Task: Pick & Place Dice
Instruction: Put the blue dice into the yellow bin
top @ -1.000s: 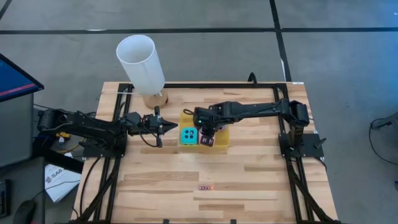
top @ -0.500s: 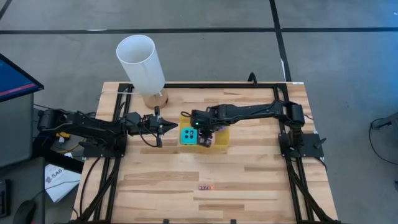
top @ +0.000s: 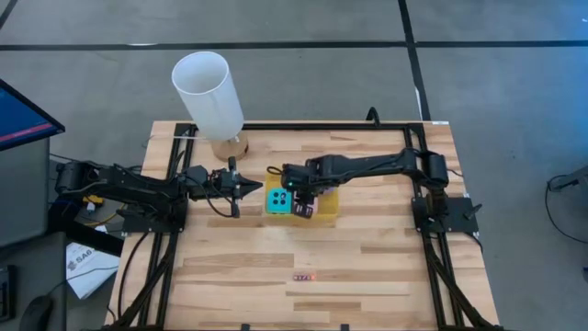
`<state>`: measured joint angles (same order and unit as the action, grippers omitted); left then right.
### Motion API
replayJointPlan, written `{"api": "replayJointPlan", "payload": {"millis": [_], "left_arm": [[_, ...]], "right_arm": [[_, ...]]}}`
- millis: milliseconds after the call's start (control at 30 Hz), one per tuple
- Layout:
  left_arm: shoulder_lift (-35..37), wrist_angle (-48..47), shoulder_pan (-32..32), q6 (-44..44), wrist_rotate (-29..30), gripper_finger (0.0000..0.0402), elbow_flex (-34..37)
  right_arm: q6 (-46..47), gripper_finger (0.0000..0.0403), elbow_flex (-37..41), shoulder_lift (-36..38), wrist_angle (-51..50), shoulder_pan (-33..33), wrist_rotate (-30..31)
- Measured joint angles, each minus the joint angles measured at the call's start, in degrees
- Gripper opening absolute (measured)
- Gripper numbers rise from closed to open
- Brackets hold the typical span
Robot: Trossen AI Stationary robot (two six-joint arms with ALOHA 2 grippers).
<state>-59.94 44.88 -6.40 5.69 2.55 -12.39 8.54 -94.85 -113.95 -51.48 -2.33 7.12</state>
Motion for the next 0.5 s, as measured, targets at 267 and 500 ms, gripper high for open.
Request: {"api": "replayJointPlan", "payload": {"millis": [267, 500], "left_arm": [[0.0, 0.0, 0.0, 0.0, 0.0, 0.0, 0.0], [0.0, 0.0, 0.0, 0.0, 0.0, 0.0, 0.0]], "right_arm": [[0.5, 0.0064, -0.1, 0.3, 0.5, 0.0, 0.0], [0.5, 0.0064, -0.1, 0.3, -0.9, 0.0, 0.0]]}}
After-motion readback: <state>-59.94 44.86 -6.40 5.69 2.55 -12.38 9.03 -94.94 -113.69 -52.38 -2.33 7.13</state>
